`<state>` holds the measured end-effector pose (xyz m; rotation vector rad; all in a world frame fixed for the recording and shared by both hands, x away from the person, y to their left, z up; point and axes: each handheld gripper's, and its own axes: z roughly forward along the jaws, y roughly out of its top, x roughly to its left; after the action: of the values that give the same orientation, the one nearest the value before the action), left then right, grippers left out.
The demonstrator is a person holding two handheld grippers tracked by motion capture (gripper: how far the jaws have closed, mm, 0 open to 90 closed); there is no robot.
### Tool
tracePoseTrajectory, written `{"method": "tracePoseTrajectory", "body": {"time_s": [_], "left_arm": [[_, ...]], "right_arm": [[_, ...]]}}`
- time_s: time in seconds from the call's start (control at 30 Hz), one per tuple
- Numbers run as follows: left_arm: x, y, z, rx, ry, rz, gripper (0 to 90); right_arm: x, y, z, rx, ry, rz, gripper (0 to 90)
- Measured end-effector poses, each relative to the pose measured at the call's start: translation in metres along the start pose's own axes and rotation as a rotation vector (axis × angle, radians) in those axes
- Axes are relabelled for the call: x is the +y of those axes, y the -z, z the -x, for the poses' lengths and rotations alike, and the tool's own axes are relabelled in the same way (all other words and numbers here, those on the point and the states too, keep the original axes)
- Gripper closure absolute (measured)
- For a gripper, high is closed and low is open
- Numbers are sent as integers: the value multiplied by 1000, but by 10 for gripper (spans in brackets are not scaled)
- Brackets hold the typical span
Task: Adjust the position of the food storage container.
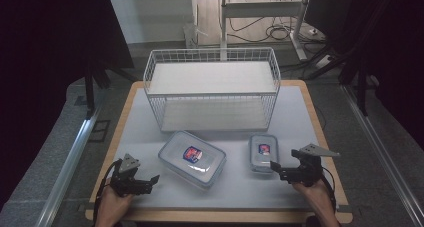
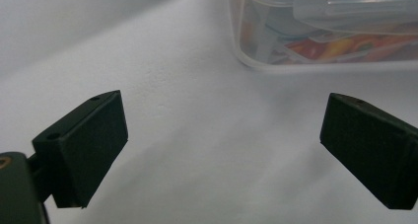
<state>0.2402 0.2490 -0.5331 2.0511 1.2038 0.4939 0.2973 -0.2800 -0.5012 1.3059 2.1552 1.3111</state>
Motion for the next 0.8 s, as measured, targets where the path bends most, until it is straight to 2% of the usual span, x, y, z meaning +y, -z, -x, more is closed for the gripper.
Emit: {"method": "tracePoseTrajectory", "body": {"time_s": [0.07,0.1,0.23,0.37,0.53,0.8], "left_arm": [[0,1,-2,1,9,20,40],[0,1,-3,-11,27,48,38],[2,1,-2,-27,23,77,34],[4,-2,0,-24,-8,65,33],[4,-2,-1,-24,1,75,34],[5,-3,0,-32,-8,70,35]], "right_arm": [[-1,-1,0,-11,7,-10,0],[-1,-1,1,-21,30,-21,0],[0,1,0,-29,59,-25,0],[1,0,0,-12,59,-36,3],[2,-1,-2,-10,73,-44,36],[4,0,-6,-8,87,-51,112]]}}
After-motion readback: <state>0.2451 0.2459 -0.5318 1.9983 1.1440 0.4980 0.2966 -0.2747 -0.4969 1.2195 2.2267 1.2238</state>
